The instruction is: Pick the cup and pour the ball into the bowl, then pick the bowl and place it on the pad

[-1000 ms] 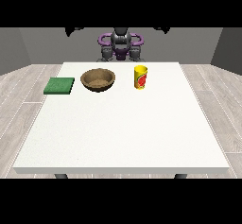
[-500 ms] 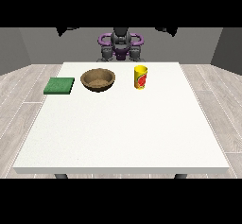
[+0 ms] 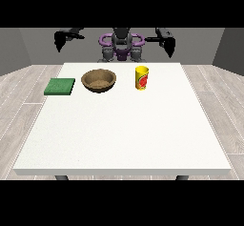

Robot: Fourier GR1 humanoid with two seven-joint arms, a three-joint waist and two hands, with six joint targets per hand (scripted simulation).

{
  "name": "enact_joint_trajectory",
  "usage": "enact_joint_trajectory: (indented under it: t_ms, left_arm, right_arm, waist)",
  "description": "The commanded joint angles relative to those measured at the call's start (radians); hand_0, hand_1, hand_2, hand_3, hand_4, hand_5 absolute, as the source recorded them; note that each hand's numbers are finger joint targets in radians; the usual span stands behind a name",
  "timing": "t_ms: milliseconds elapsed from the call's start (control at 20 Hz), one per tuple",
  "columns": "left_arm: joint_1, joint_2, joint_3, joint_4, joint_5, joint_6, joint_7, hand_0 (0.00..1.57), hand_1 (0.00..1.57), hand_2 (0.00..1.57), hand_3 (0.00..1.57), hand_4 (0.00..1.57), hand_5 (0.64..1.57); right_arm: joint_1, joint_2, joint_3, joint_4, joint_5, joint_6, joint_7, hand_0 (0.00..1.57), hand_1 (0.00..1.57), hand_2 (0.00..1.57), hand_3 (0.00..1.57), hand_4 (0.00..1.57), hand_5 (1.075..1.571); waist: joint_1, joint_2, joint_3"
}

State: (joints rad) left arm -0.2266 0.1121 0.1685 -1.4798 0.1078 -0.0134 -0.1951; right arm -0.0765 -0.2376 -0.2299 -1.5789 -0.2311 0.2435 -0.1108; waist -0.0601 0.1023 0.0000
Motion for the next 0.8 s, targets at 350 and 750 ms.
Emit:
enact_joint_trajectory:
  t_ms: [350,750]
  left_arm:
    - [-0.119,-0.110,-0.039,0.354,-0.088,0.135,-0.334,0.00,0.00,0.00,0.00,0.00,1.523]
    - [-0.192,-0.055,0.057,0.663,-0.076,0.103,-0.559,0.00,0.00,0.00,0.00,0.00,1.519]
  right_arm:
    - [-0.084,-0.004,-0.006,0.055,0.019,0.014,-0.065,0.00,0.00,0.00,0.00,0.00,1.570]
    - [-0.035,-0.013,-0.013,0.064,0.000,0.082,-0.114,0.00,0.00,0.00,0.00,0.00,1.571]
  waist:
    - [-0.063,0.107,-0.0001]
    - [-0.094,0.135,-0.0004]
